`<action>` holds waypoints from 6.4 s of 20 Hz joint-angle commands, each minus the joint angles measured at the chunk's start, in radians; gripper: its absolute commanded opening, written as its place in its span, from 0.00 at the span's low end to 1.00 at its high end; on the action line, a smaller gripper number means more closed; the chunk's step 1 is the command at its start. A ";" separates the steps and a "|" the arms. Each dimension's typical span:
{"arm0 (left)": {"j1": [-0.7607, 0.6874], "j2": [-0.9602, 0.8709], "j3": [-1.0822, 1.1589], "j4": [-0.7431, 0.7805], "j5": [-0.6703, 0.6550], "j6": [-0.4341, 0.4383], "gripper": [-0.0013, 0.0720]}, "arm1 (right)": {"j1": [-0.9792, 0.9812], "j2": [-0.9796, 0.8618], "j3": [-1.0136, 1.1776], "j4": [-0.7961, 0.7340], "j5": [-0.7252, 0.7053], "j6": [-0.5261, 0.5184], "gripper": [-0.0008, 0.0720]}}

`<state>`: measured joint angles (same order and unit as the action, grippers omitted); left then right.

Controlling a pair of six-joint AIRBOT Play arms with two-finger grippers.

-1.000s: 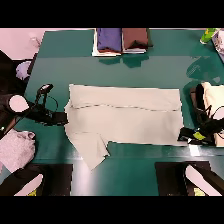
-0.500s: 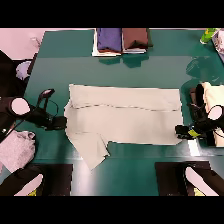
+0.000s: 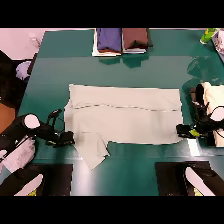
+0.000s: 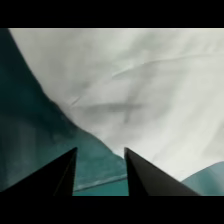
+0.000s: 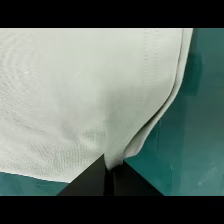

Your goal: Fold the shirts.

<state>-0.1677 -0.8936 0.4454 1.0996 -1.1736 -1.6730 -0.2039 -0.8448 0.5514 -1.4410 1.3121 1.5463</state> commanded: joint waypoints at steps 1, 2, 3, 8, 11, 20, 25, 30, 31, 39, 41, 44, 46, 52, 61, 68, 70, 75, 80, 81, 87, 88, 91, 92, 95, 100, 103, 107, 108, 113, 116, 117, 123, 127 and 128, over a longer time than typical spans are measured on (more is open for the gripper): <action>0.000 0.000 -0.043 -0.053 0.103 0.007 0.54 | 0.001 0.003 0.000 0.001 -0.001 0.000 0.03; 0.000 0.000 -0.043 -0.061 0.124 0.010 0.54 | 0.001 0.003 0.000 0.001 -0.001 0.000 0.03; 0.000 0.000 -0.043 -0.071 0.145 0.023 0.54 | 0.001 0.003 0.000 0.001 -0.001 0.000 0.04; 0.000 0.000 -0.043 -0.085 0.179 0.092 0.05 | 0.001 0.003 0.002 0.001 0.000 0.000 0.03; 0.000 0.001 -0.023 -0.062 0.096 0.137 0.05 | 0.001 0.003 0.033 0.001 0.025 0.000 0.03; 0.000 0.336 0.085 0.086 -0.264 0.076 0.05 | 0.001 0.189 0.135 -0.045 0.209 -0.022 0.03; 0.000 0.289 0.261 0.105 -0.209 0.132 0.05 | 0.001 0.240 0.135 -0.077 0.193 -0.021 0.03; 0.000 0.026 0.431 0.158 -0.024 0.248 0.05 | 0.001 0.049 0.262 -0.069 0.064 -0.003 0.03; 0.000 -0.039 0.474 0.158 0.010 0.268 0.05 | 0.002 -0.002 0.306 -0.068 0.039 -0.003 0.03; 0.001 -0.436 0.694 0.198 0.187 0.295 0.05 | 0.005 -0.456 0.645 -0.041 -0.022 -0.003 0.03; 0.001 -0.473 0.707 0.197 0.224 0.295 0.05 | 0.017 -0.534 0.704 -0.042 -0.024 -0.003 0.03; 0.001 -0.476 0.707 0.193 0.266 0.294 0.05 | 0.024 -0.629 0.780 0.003 -0.029 -0.003 0.04; 0.001 -0.476 0.707 0.173 0.261 0.283 0.33 | 0.024 -0.670 0.824 0.048 -0.027 -0.003 0.08; 0.001 -0.473 0.707 0.083 0.193 0.224 0.56 | -0.021 -0.678 0.909 0.079 0.010 -0.069 0.65; -0.073 -0.473 0.706 -0.013 0.186 0.241 0.05 | -0.140 -0.738 0.682 0.093 -0.034 -0.091 0.83; -0.201 -0.475 0.706 -0.009 0.290 0.198 0.05 | -0.078 -0.768 0.683 0.130 -0.060 -0.117 0.23; -0.234 -0.480 0.707 -0.009 0.331 0.181 0.05 | -0.078 -0.757 0.684 0.131 -0.041 -0.138 0.04; -0.323 -0.600 0.779 -0.024 0.360 0.170 0.05 | -0.074 -0.603 0.684 0.141 -0.014 -0.138 0.03; -0.420 -0.814 1.011 -0.039 0.337 0.158 0.05 | -0.006 -0.393 0.685 0.257 0.052 -0.134 0.03; -0.438 -0.850 1.048 -0.039 0.328 0.158 0.05 | 0.015 -0.358 0.687 0.290 0.046 -0.133 0.03; -0.486 -0.973 1.136 -0.066 0.267 0.154 0.05 | 0.171 -0.284 0.882 0.316 0.057 -0.056 0.03; -0.486 -0.976 1.136 -0.070 0.268 0.155 0.05 | 0.198 -0.284 0.912 0.316 0.054 -0.046 0.03; -0.486 -0.977 1.136 -0.071 0.268 0.155 0.05 | 0.278 -0.284 0.966 0.316 0.044 -0.017 0.03; -0.486 -0.977 1.136 -0.070 0.265 0.155 0.05 | 0.302 -0.284 0.977 0.316 0.037 -0.005 0.03; -0.485 -0.976 1.136 -0.060 0.245 0.154 0.05 | 0.356 -0.284 0.989 0.317 -0.003 0.032 0.03; -0.432 -0.913 1.146 -0.016 0.218 0.125 0.05 | 0.437 -0.284 0.988 0.318 -0.074 0.073 0.03; -0.343 -0.791 1.146 0.093 0.179 0.127 0.05 | 0.508 -0.299 0.989 0.325 -0.122 0.085 0.03; -0.180 -0.600 1.146 0.263 0.081 0.129 0.05 | 0.664 -0.383 0.990 0.351 -0.235 0.088 0.03; -0.134 -0.550 1.146 0.296 0.062 0.129 0.05 | 0.708 -0.415 0.990 0.381 -0.287 0.087 0.03; 0.040 -0.349 1.146 0.355 0.004 0.138 0.05 | 0.966 -0.713 1.137 0.400 -0.505 0.067 0.04; 0.070 -0.290 1.146 0.385 -0.007 0.138 0.05 | 1.080 -0.935 1.328 0.400 -0.555 0.031 0.57; 0.070 -0.282 1.146 0.396 -0.018 0.141 0.05 | 1.097 -0.983 1.392 0.391 -0.533 0.031 0.57; 0.064 -0.274 1.144 0.391 -0.121 0.168 0.05 | 0.985 -0.901 1.342 0.182 -0.316 0.092 0.53; 0.064 -0.274 1.143 0.312 -0.120 0.190 0.05 | 0.814 -0.745 1.095 0.069 -0.196 0.167 0.53; 0.064 -0.275 1.142 0.304 -0.118 0.191 0.05 | 0.765 -0.713 1.035 0.059 -0.167 0.206 0.53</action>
<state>-0.1043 -1.1698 1.5883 1.4425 -1.2816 -1.4937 0.6720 -1.6440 1.7294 -1.2945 1.0416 1.6722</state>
